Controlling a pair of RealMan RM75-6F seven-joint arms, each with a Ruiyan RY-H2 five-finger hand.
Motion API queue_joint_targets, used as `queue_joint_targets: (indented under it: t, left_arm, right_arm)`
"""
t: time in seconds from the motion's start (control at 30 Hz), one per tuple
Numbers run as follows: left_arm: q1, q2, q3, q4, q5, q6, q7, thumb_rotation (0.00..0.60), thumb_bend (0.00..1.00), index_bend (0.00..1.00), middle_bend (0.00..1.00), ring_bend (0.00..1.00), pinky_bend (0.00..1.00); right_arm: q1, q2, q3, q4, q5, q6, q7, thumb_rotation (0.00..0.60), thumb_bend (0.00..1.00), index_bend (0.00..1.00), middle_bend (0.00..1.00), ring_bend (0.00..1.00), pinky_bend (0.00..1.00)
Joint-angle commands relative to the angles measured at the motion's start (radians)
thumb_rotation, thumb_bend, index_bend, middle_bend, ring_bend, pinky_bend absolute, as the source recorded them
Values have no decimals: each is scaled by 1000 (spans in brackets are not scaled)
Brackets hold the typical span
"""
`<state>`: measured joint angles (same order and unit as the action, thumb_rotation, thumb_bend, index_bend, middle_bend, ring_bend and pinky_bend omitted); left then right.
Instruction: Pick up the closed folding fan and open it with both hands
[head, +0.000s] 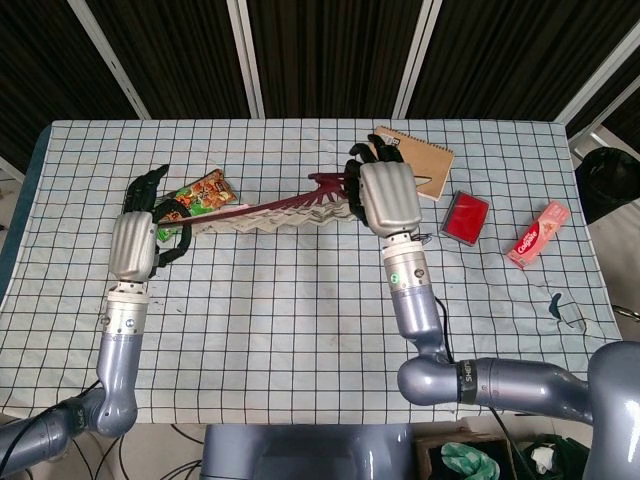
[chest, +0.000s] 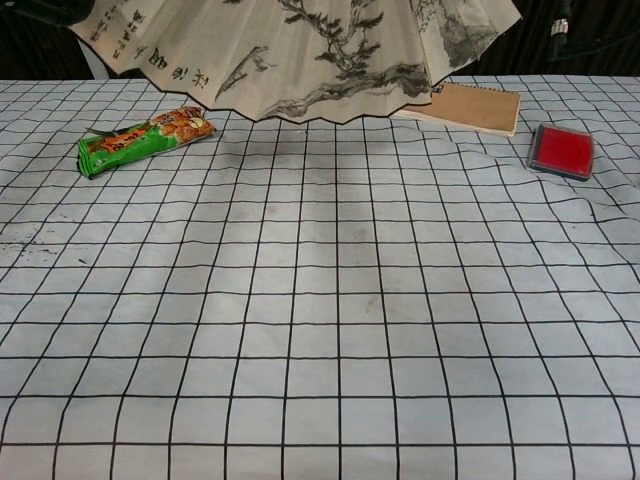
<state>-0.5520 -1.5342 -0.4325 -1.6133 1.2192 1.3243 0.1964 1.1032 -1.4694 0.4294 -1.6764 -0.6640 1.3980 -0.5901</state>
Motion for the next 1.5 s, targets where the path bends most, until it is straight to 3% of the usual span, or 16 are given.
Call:
queue_joint_targets:
  t: [0.03, 0.7, 1.03, 1.3, 1.4, 1.5]
  left_arm:
    - [-17, 3, -14, 21, -15, -11, 6, 600, 458, 533, 56, 0, 0]
    - [-112, -44, -23, 165, -56, -47, 6, 600, 458, 533, 57, 0, 0]
    - [-126, -41, -8, 170, -45, -45, 3, 600, 459, 533, 57, 0, 0]
    - [-121, -44, 19, 154, -39, -35, 6, 600, 458, 533, 57, 0, 0]
    - [-118, -44, 28, 142, -35, -29, 8, 600, 458, 533, 57, 0, 0]
    - [-112, -41, 39, 125, -30, -23, 10, 600, 458, 533, 57, 0, 0]
  right_arm:
    - [-29, -11, -30, 49, -40, 11, 16, 600, 928, 812, 273, 122, 209]
    - [-140, -116, -83, 270, -154, 22, 85, 600, 929, 812, 275, 122, 209]
    - [-180, -135, -79, 294, -187, 23, 92, 600, 928, 812, 274, 122, 209]
    - [-228, -122, -102, 250, -224, 26, 82, 600, 920, 809, 249, 109, 209]
    - [-246, -112, -124, 230, -243, 25, 69, 600, 818, 712, 207, 85, 209]
    - [-269, -98, -158, 207, -283, 26, 60, 600, 663, 447, 133, 48, 209]
